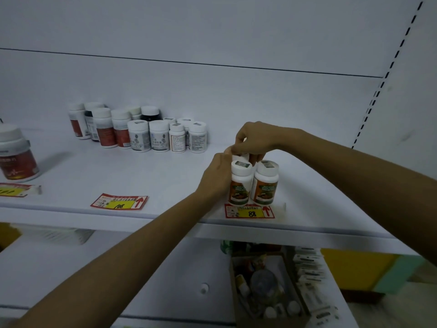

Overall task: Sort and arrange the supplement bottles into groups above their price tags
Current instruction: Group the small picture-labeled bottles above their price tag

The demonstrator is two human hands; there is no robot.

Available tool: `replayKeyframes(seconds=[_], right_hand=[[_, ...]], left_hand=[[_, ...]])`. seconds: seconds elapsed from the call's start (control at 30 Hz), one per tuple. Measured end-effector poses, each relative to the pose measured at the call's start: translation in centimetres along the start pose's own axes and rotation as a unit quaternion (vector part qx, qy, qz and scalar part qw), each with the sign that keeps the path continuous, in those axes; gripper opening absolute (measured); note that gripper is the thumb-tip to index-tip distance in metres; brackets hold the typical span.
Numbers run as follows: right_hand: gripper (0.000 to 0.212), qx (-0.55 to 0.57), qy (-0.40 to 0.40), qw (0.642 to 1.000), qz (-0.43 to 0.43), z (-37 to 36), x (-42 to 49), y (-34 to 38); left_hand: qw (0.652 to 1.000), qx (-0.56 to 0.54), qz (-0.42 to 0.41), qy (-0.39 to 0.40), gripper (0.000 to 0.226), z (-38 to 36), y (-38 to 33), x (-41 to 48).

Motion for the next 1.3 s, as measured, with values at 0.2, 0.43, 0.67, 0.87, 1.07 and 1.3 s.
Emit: replayKeyframes(seconds=[0.2, 0.43, 0.67, 0.87, 1.07, 1.3], right_hand=[[0.039, -0.018, 0.010, 1.000, -0.020, 1.1, 0.6, 0.6], [0.033, -0.034, -0.045, 0.998, 0.006, 2.1, 5.5, 6.3], [0.037, -0.148, -0.046, 0.988, 0.011, -0.9, 12.0, 11.6], [0.051, -0.212, -0.070, 0.975, -0.008, -2.3, 16.5, 14.0], [0.034, -0.175, -0.106, 0.977, -0.055, -3.2, 18.5, 13.2], [0.029, -0.086, -0.032, 0.993, -0.075, -3.4, 17.4, 12.8]], left_hand=[[0.999, -0.023, 0.028, 0.028, 0.049, 0.0, 0.4, 0.8], [0.999, 0.052, 0.014, 0.004, 0.045, 8.5, 0.3, 5.4], [0.995, 0.091, 0.012, 0.049, 0.020, 14.9, 4.0, 7.9], [0.995, 0.074, 0.009, 0.071, 0.037, 17.8, 6.1, 10.3], [0.999, -0.018, -0.022, 0.031, 0.009, 19.1, 6.7, 11.6], [0.995, -0.001, -0.097, -0.028, 0.029, 19.7, 6.0, 11.6]])
Point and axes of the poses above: each hand's wrist, its own x-axis towards the middle knuckle, its own z-axis out of the back of the hand, y = z × x, the point moved 8 cm from there along x, towards the middle knuckle, and after that the axes turned 6 degrees about -y, right-handed, at the moved point
